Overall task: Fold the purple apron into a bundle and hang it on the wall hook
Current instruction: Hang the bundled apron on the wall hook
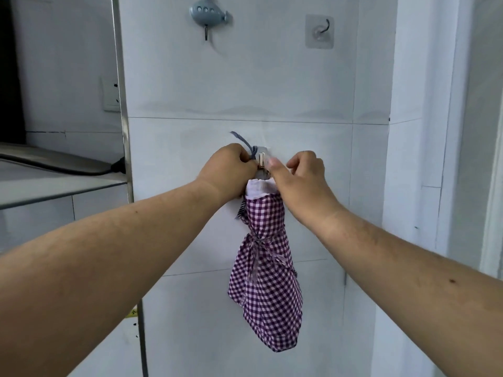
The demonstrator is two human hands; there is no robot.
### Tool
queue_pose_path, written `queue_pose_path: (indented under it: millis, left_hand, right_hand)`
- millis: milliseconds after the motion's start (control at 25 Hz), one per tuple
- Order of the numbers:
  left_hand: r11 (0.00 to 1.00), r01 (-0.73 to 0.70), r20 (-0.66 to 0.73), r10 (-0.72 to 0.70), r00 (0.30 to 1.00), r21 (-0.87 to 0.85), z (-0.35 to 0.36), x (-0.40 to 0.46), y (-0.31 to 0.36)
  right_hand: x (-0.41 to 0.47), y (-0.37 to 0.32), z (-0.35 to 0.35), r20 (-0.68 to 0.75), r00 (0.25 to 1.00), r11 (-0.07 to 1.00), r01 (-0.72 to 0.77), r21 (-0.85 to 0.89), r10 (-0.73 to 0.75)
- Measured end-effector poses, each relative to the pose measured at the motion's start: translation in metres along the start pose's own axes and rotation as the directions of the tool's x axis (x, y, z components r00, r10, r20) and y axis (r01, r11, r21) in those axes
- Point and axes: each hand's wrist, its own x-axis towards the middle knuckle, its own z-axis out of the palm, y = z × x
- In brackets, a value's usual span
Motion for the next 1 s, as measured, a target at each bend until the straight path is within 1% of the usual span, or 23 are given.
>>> queue_pose_path:
  millis: [40, 80, 160, 200, 280, 360, 440, 480, 520, 560, 640, 680, 720, 840, 960, 1000]
  left_hand:
    - [0.998, 0.042, 0.025, -0.041, 0.999, -0.049, 0.000, -0.003, 0.000]
    - [0.992, 0.089, 0.046, -0.085, 0.995, -0.094, 0.000, -0.007, -0.001]
    - [0.979, 0.145, 0.088, -0.133, 0.987, -0.144, 0.001, -0.015, -0.003]
    - [0.968, 0.173, 0.120, -0.153, 0.981, -0.180, 0.002, -0.019, -0.004]
    - [0.939, 0.227, 0.168, -0.188, 0.968, -0.258, 0.004, -0.026, -0.010]
    - [0.934, 0.233, 0.155, -0.197, 0.968, -0.271, 0.006, -0.036, -0.016]
    - [0.945, 0.214, 0.136, -0.185, 0.973, -0.246, 0.008, -0.049, -0.021]
    - [0.941, 0.222, 0.146, -0.189, 0.971, -0.257, 0.010, -0.057, -0.022]
    - [0.922, 0.257, 0.187, -0.209, 0.960, -0.290, 0.013, -0.065, -0.023]
    - [0.887, 0.318, 0.265, -0.236, 0.935, -0.334, 0.017, -0.075, -0.024]
    - [0.810, 0.452, 0.472, -0.253, 0.844, -0.374, 0.029, -0.093, -0.023]
    - [0.782, 0.487, 0.538, -0.237, 0.809, -0.389, 0.035, -0.101, -0.024]
    - [0.754, 0.510, 0.557, -0.233, 0.797, -0.414, 0.042, -0.106, -0.025]
    - [0.688, 0.544, 0.501, -0.294, 0.814, -0.480, 0.057, -0.112, -0.030]
    - [0.685, 0.573, 0.502, -0.336, 0.797, -0.451, 0.061, -0.115, -0.033]
    - [0.695, 0.571, 0.515, -0.327, 0.793, -0.437, 0.065, -0.117, -0.035]
  right_hand:
    - [-0.017, 0.003, 0.001, 0.022, 0.999, 0.999, 0.040, -0.004, -0.039]
    - [-0.033, 0.008, 0.003, 0.073, 0.996, 0.998, 0.057, -0.037, -0.054]
    - [-0.055, 0.019, 0.012, 0.192, 0.981, 0.991, 0.041, -0.124, -0.017]
    - [-0.059, 0.024, 0.017, 0.214, 0.977, 0.990, 0.015, -0.138, 0.015]
    - [-0.058, 0.034, 0.023, 0.175, 0.984, 0.998, -0.030, -0.048, 0.038]
    - [-0.050, 0.038, 0.019, 0.137, 0.989, 0.997, -0.057, 0.052, 0.049]
    - [-0.041, 0.042, 0.010, 0.150, 0.984, 0.971, -0.122, 0.206, 0.092]
    - [-0.039, 0.044, 0.006, 0.174, 0.976, 0.936, -0.181, 0.301, 0.132]
    - [-0.036, 0.047, 0.002, 0.213, 0.963, 0.899, -0.235, 0.370, 0.164]
    - [-0.033, 0.050, -0.001, 0.256, 0.949, 0.868, -0.278, 0.412, 0.182]
    - [-0.031, 0.058, -0.002, 0.349, 0.916, 0.822, -0.350, 0.450, 0.198]
    - [-0.032, 0.063, 0.000, 0.374, 0.904, 0.815, -0.370, 0.445, 0.206]
    - [-0.033, 0.068, 0.004, 0.382, 0.900, 0.824, -0.373, 0.427, 0.210]
    - [-0.047, 0.081, 0.015, 0.429, 0.879, 0.863, -0.372, 0.343, 0.208]
    - [-0.053, 0.094, 0.020, 0.488, 0.849, 0.855, -0.397, 0.333, 0.203]
    - [-0.055, 0.096, 0.019, 0.504, 0.847, 0.863, -0.375, 0.338, 0.171]
